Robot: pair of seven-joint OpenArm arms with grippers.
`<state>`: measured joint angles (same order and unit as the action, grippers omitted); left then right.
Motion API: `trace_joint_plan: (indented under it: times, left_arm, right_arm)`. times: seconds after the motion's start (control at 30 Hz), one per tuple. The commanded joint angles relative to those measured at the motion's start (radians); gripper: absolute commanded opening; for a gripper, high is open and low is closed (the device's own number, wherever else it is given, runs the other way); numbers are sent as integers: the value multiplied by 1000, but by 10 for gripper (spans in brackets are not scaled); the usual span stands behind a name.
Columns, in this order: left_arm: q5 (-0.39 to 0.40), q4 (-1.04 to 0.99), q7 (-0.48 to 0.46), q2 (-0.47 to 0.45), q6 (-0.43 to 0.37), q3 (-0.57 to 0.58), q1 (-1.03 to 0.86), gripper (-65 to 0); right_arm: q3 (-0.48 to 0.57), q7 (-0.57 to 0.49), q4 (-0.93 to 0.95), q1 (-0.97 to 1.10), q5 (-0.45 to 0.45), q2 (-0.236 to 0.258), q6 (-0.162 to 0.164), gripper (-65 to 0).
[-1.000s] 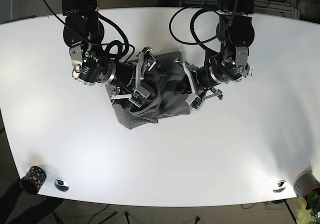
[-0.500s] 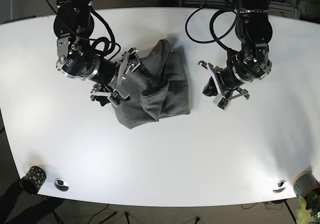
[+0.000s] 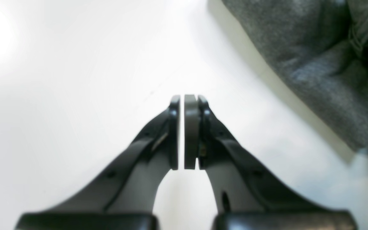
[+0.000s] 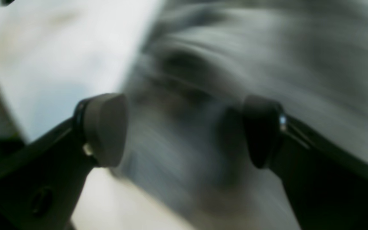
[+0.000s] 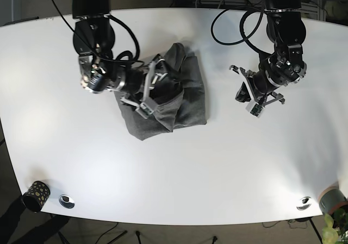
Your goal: Fold the T-shirt properly
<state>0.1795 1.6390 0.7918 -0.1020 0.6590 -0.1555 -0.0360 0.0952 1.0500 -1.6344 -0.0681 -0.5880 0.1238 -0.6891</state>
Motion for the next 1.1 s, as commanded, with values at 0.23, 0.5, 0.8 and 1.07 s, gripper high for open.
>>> trace_joint_plan:
  times: [0.23, 0.5, 0.8, 1.07]
  left_arm:
    - [12, 22, -22, -5, 2, -2, -6, -647]
    - [10, 23, -22, -38, 2, 4, 6, -647]
    - [10, 20, -22, -35, 2, 149, 84, -646]
    - [7, 13, -22, 29, -6, 350, 180, -646]
  right_arm:
    - [93, -208, 288, -244, -39, -115, -9, -113]
    - [27, -213, 191, -256, -43, -11, -9, -113]
    - [-165, -213, 150, -221, -33, 127, -9, -182]
    - [-197, -221, 303, -259, -31, 161, -9, -452]
